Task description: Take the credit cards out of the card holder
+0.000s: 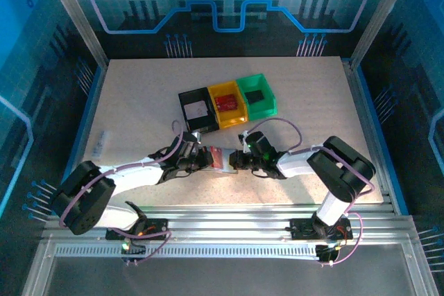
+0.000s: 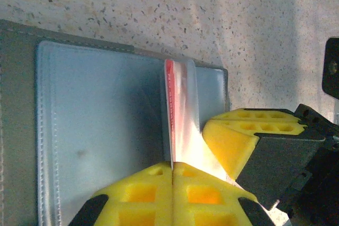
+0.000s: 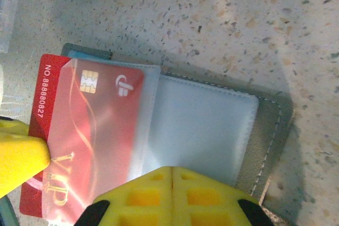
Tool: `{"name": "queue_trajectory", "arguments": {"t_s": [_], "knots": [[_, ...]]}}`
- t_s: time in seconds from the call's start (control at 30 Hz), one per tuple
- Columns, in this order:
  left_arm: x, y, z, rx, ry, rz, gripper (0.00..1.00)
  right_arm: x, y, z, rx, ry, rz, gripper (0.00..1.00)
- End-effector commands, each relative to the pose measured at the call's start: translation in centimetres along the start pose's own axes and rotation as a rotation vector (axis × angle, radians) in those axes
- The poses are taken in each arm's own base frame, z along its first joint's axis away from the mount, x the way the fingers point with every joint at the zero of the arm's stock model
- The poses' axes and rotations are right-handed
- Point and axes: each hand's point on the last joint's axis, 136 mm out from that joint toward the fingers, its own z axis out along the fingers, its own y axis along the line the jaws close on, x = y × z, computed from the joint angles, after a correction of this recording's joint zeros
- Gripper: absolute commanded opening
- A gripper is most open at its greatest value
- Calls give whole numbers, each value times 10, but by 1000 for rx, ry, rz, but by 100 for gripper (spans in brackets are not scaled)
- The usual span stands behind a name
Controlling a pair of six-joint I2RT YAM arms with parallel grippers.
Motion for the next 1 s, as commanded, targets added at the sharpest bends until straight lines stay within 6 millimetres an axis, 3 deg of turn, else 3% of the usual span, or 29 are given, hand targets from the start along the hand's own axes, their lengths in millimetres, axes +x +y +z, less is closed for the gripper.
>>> {"name": "queue_trajectory", "arguments": {"t_s": [0.0,0.27,0.47,0.7,0.8,0.9,0.97], "knots": [[5,18,0,-47,19,-8,0,46,-48,2,158,128,50,0],[9,18,8,-29,43,-26,1,45,-32,6,111,126,13,0],[10,17,11,-18,44,-40,14,47,-28,8,91,135,6,1],[10,21,9,-31,34,-40,18,47,-26,8,90,133,2,4],[9,21,8,-27,26,-45,14,47,-26,8,90,133,3,4],[7,20,8,-21,17,-52,0,48,-26,8,85,133,6,4],[6,18,9,-13,14,-52,0,48,-26,9,84,134,8,4]]}}
